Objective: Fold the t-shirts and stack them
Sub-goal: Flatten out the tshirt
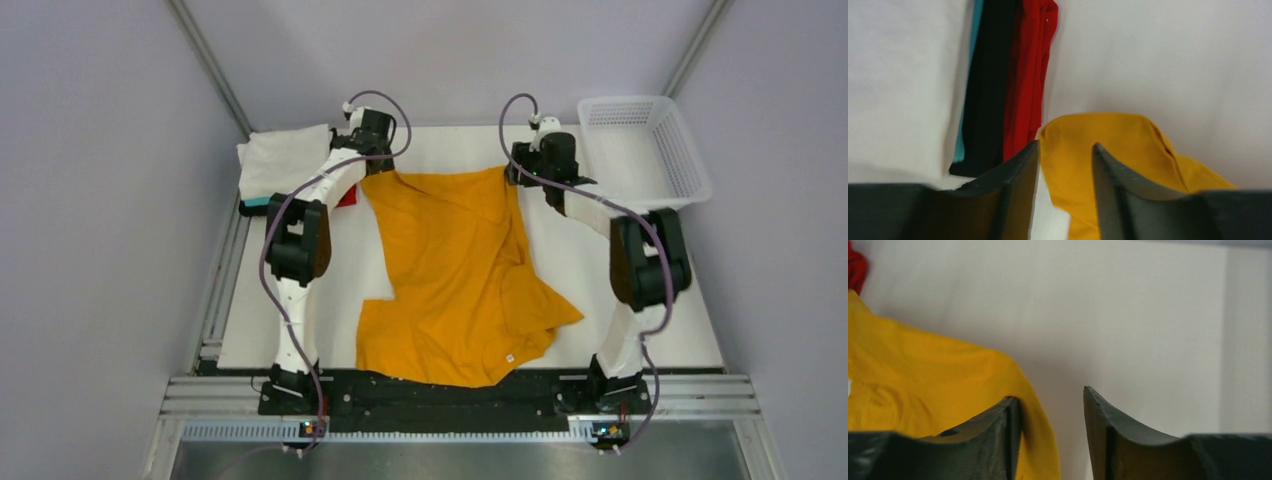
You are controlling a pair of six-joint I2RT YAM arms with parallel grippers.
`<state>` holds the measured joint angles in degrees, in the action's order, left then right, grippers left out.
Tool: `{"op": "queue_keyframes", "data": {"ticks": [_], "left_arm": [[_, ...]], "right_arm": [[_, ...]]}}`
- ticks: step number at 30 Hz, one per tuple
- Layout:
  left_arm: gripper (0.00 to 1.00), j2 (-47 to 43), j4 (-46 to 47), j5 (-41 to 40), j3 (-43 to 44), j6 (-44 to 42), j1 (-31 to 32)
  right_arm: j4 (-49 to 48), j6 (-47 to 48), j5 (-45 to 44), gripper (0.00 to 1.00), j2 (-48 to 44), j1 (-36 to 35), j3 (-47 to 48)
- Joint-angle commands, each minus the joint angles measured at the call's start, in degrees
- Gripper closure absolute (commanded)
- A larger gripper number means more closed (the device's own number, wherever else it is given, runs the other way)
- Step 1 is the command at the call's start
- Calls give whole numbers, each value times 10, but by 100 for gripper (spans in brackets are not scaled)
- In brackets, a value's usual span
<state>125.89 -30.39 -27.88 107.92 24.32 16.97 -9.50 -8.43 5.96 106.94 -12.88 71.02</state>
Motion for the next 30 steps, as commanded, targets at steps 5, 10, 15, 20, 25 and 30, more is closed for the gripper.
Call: {"op": "queue_keyframes", "data": {"ticks": [5,10,15,20,25,30], "left_arm": [[1,-85,-6,40,-8,2,3],[1,-184,41,160,-124,11,9],[1,-256,94,258,-245,33,42],[1,-284,192,340,-359,65,85],[1,-225,209,375,-373,94,93],[1,-158,165,338,-328,95,91]], "right_arm": [[119,-72,45,14,119,19,164],[173,-88,-101,11,9,13,65],[186,-97,-165,11,-150,-27,-94],[226,-111,-223,12,-291,-151,-222],[235,-187,-188,27,-361,-264,-315],[157,-219,-50,45,-372,-290,-387]]}}
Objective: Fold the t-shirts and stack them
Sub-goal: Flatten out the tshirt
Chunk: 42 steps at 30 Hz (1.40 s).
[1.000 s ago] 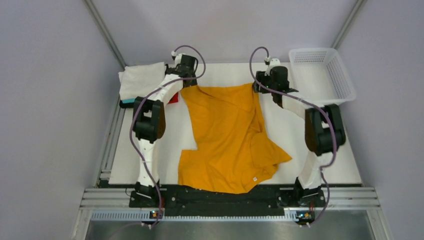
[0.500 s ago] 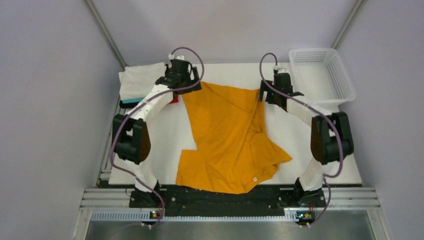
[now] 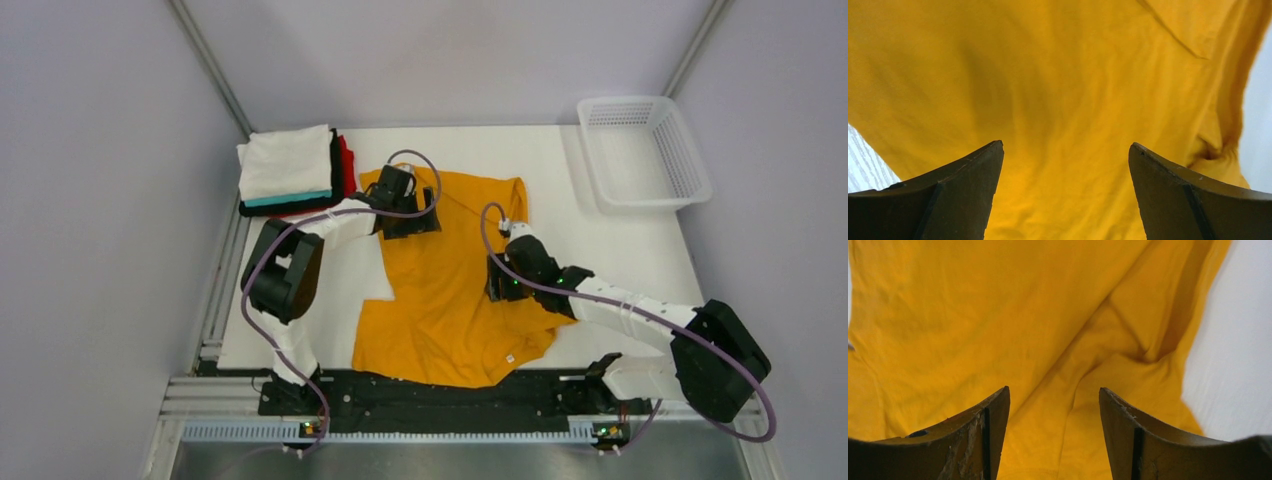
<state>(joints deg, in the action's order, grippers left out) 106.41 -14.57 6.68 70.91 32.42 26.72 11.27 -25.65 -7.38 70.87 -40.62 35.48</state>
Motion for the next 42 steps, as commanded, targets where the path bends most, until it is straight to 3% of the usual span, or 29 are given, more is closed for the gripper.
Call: {"op": "queue_keyframes", "data": {"ticks": [1,5,8,14,16,18,23,27,30,33,35,37,39,42], "left_arm": [[1,45,5,-8,45,16,-9],[1,69,-9,-29,47,28,-21],[1,83,-28,-33,43,37,-39],[2,56,-12,-34,-21,55,-68],[2,45,-12,-35,-33,56,-69],[2,33,-9,-32,-43,55,-69],[1,19,-24,-58,-45,49,-69],[1,19,-22,-47,-42,50,-69],[2,18,-26,-48,-40,48,-69],[1,16,-29,-47,-35,48,-69],[1,14,-26,-45,-34,48,-69],[1,12,-27,-44,-33,48,-69],[2,11,-27,-46,-34,48,-69],[1,8,-27,-45,-38,46,-69]], "right_arm": [[-40,-51,67,46,-2,-13,-35],[6,-72,-29,54,21,12,-30],[11,-80,-47,59,12,65,-39],[105,-117,-214,63,-7,158,-20],[118,-138,-217,64,-7,211,-8],[114,-134,-227,64,-4,250,7],[214,-106,-396,53,9,290,99],[278,-117,-497,52,-3,334,129],[270,-81,-450,48,-27,360,142],[203,26,-219,33,-81,359,115],[139,67,-2,32,-120,358,72],[85,61,146,31,-152,343,28],[29,13,191,30,-178,292,-18],[-10,-43,177,29,-193,233,-68]]}}
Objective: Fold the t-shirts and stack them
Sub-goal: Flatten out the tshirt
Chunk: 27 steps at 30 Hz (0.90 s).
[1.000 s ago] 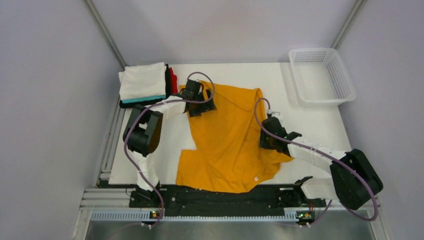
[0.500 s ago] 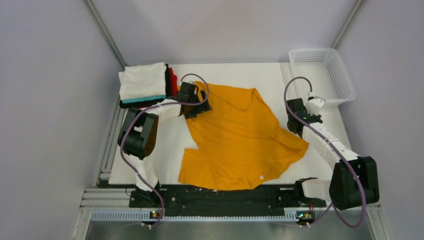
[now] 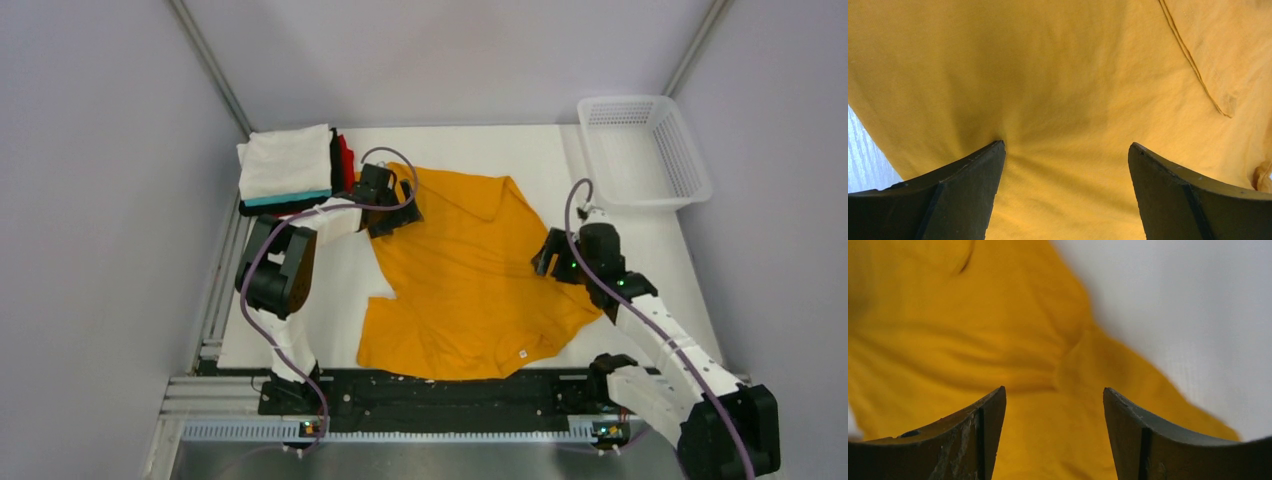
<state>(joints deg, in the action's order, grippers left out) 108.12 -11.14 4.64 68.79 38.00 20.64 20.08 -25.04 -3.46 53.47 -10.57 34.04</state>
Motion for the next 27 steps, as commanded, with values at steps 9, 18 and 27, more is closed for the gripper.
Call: {"op": "queue_keyframes", "data": {"ticks": [9,18,27], "left_arm": [[1,-10,-57,-23,-26,-15,-8],[1,-10,-59,-29,-32,-24,-8],[1,-15,-55,-26,-41,-31,-8]], "right_arm": [[-203,-77,1,26,48,-78,-125],[-338,-92,-140,27,147,-35,-105],[-533,-65,-181,27,282,9,-46]]}}
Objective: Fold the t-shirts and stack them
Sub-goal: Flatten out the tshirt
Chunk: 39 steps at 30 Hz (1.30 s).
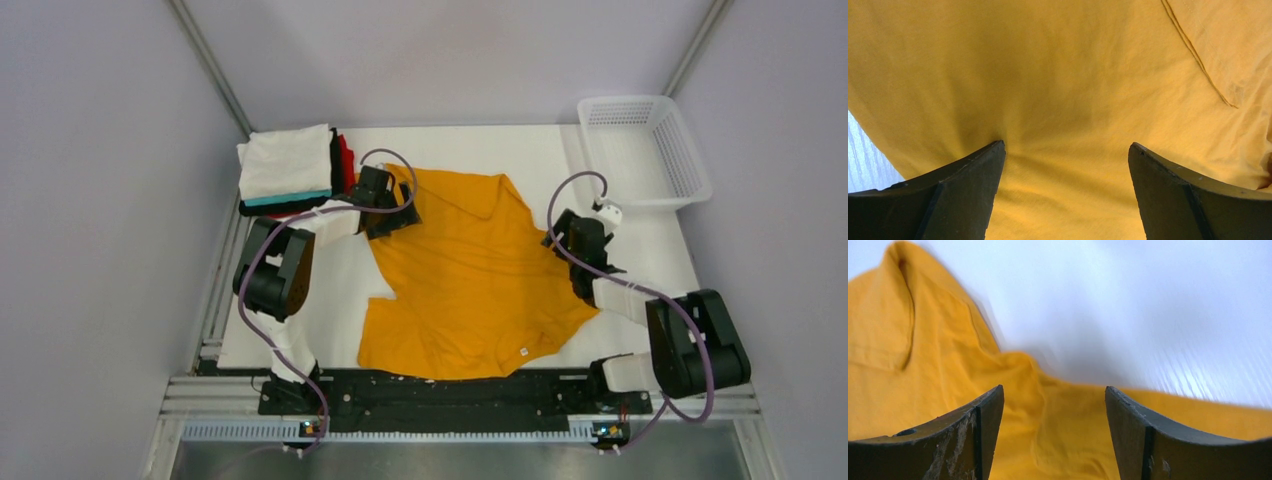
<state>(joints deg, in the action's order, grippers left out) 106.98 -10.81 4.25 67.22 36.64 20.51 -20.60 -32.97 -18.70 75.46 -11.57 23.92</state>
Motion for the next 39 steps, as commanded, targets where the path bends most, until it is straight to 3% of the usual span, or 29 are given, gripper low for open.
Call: {"op": "queue_keyframes", "data": {"ticks": [1,4,7,12,15,21,26,30,34,39], "left_arm": [[1,-5,-58,-22,-26,-19,-7],[1,-10,-61,-32,-28,-21,-7],[1,-13,-62,-37,-31,-24,-7],[1,-17,-64,-36,-31,-25,-7],[1,-20,-66,-37,-31,-27,-7],[1,-28,-63,-37,-34,-32,-7],[1,-29,-60,-37,-37,-33,-7],[1,-27,-58,-37,-38,-34,-7],[1,-25,-58,-34,-37,-34,-8],[1,-27,-57,-34,-37,-35,-7]], "right_arm": [[-132,13,-10,27,88,27,70],[-85,28,47,28,125,35,125],[-19,65,91,28,96,32,147],[294,103,-11,28,32,-19,207],[391,76,-18,32,16,-55,205],[404,26,-22,42,29,-72,163],[395,25,-49,54,88,-72,196],[386,24,-34,57,117,-72,208],[384,23,-51,82,105,-72,205],[414,39,-73,92,86,-72,224]]}}
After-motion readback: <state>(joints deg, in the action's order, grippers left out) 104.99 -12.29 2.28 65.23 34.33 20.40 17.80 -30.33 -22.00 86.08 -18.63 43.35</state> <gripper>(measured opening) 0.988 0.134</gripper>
